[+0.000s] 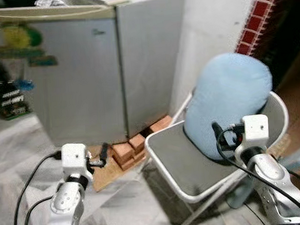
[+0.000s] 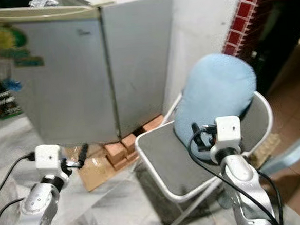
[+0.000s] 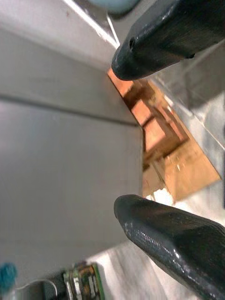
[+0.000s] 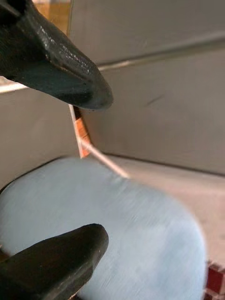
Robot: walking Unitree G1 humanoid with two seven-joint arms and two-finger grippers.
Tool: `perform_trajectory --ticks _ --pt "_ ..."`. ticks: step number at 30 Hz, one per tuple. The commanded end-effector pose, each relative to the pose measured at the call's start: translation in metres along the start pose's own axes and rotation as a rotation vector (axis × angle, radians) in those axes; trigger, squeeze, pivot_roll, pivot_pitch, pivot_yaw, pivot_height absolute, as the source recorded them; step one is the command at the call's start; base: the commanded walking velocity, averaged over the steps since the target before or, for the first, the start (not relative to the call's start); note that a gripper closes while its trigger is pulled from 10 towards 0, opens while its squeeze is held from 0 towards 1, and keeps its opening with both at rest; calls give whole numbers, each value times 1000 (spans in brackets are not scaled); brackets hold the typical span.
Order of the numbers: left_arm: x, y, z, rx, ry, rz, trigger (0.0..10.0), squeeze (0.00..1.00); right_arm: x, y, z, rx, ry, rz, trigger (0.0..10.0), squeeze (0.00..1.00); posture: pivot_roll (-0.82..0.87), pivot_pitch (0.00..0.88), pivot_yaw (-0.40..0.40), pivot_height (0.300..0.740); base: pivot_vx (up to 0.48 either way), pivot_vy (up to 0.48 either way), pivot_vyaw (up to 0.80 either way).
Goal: Restocking fridge
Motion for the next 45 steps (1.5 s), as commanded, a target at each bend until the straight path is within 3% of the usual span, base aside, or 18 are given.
perform_trajectory --ticks 1,8,35,45 --pt "8 2 -6 -22 13 -26 10000 0 1 -1 -4 -21 -13 -4 10000 0 6 0 -47 716 0 480 0" --pt "15 9 -1 -1 9 -44 10000 0 -1 12 6 24 2 18 10000 0 25 0 -49 716 0 480 -539" --pt "12 7 -2 -1 -65 -44 10000 0 -8 13 6 51 4 58 10000 0 24 0 -64 716 0 480 -50" --pt "12 6 -2 3 -75 -40 10000 0 -8 13 5 51 7 61 10000 0 26 0 -65 716 0 480 -400"
Point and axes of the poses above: a point about 5 cm out from each wrist's last joint towards the gripper, its own y axis pointing out of the wrist towards the gripper, its own x axis along the axis of the wrist's last joint, z = x × y, the point moved 2 cm from there along y, pointing out of the wrist towards the gripper
